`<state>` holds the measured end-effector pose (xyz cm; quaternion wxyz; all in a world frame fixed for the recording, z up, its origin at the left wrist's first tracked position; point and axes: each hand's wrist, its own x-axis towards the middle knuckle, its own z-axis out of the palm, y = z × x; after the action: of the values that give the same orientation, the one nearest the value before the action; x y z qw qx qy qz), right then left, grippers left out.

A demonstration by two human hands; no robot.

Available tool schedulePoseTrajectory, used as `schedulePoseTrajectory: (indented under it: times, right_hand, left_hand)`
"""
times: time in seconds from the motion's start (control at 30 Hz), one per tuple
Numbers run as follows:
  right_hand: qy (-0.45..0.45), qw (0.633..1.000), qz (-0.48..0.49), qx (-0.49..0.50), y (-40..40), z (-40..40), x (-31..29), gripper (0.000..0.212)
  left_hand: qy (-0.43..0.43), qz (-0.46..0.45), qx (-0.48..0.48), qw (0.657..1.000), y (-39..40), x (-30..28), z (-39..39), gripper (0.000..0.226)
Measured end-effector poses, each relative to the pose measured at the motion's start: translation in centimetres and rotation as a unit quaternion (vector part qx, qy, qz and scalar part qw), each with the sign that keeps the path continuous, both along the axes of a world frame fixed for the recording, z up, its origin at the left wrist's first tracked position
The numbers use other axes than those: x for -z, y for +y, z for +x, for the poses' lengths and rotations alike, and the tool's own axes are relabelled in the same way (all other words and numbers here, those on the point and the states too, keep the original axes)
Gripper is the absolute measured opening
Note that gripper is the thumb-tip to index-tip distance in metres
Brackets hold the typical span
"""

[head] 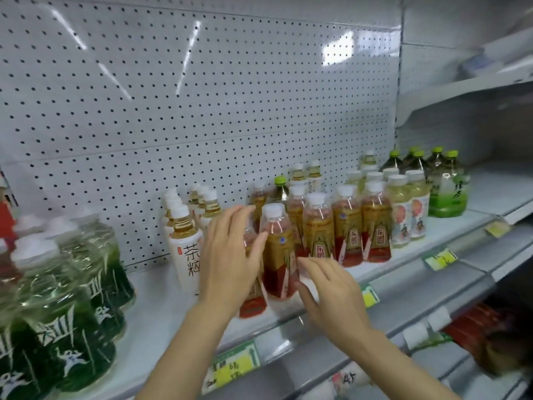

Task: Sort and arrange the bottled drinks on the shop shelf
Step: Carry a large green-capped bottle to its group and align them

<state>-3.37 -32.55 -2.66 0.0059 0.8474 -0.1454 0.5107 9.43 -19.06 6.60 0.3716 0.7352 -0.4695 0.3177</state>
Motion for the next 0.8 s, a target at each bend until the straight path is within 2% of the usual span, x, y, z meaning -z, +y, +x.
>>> schedulePoseTrajectory:
  times: [0.13,0.23,0.53,0.67,0.8]
  right_hand:
    - [-0.023,0.998,-0.045,-0.021,-4.2,-1.3,-1.9,0.031]
    - [-0.022,0.997,-0.062,-0.036,-7.4,-2.2,-3.0,0.032]
    - [0.006,0.994,-0.097,-0.055,-14.3,-1.6,-5.2,0.045]
    - [0.008,0.993,-0.092,-0.067,-14.8,0.2,-6.1,0.062]
    - [0.017,0.991,-0.094,-0.094,-14.1,1.9,-6.4,0.065]
  left_hand:
    - [-0.009,0.119,-0.044,0.992,-5.2,-3.7,0.0,0.052]
    - [-0.027,0.23,-0.089,0.969,-9.1,-6.1,0.5,0.058]
    - [0.007,0.41,-0.183,0.893,-18.4,-11.7,5.2,0.049]
    - [0.057,0.456,-0.171,0.872,-21.5,-12.1,7.9,0.058]
    - [0.156,0.443,-0.103,0.877,-23.5,-11.9,9.9,0.047]
